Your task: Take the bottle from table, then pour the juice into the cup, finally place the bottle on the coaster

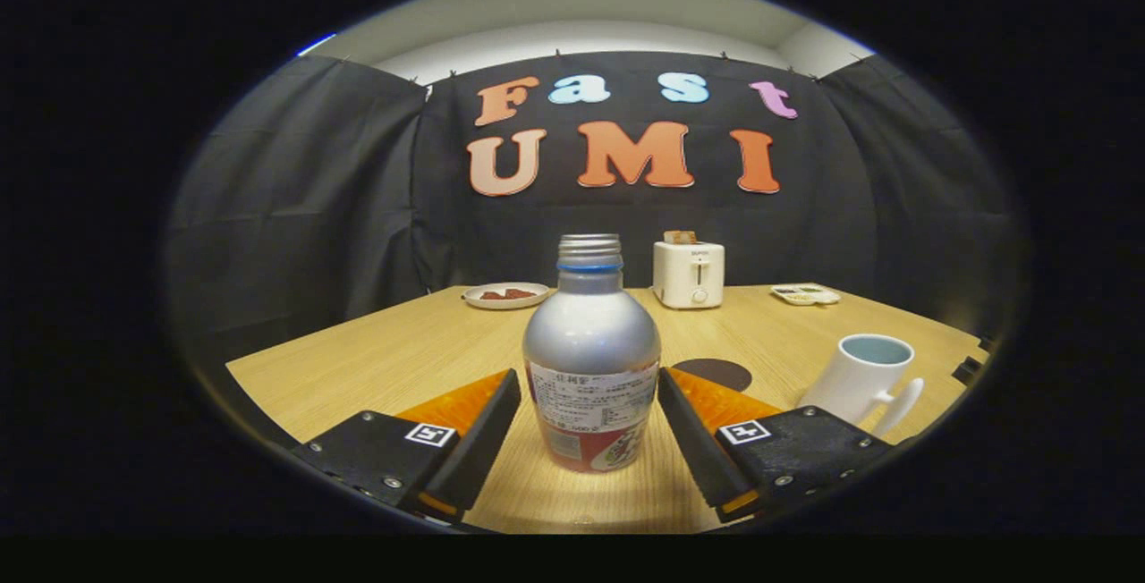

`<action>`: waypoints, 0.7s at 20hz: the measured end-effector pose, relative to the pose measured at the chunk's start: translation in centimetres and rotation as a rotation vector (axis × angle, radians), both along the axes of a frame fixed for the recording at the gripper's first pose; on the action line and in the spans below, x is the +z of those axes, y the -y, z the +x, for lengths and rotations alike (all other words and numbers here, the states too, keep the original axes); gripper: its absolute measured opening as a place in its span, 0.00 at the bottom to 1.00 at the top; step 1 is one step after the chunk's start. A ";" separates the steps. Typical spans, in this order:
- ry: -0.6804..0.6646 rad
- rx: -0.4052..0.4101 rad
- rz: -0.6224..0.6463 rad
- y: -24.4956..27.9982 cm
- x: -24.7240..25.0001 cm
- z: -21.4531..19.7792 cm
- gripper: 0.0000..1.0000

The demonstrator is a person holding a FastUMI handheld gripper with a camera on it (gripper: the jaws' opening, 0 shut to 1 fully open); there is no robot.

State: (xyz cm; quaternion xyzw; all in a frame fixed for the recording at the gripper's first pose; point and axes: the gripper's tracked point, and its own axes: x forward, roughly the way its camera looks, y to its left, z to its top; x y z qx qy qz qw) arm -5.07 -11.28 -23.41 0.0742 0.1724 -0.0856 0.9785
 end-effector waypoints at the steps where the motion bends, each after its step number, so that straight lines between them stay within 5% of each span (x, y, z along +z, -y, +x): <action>1: 0.002 0.004 0.009 0.0 0.1 0.2 0.89; 2: 0.000 -0.004 0.016 0.1 0.1 0.2 0.78; 4: 0.001 -0.021 0.057 0.1 0.0 0.4 0.76; 14: 0.024 -0.095 0.375 0.0 0.1 1.9 0.75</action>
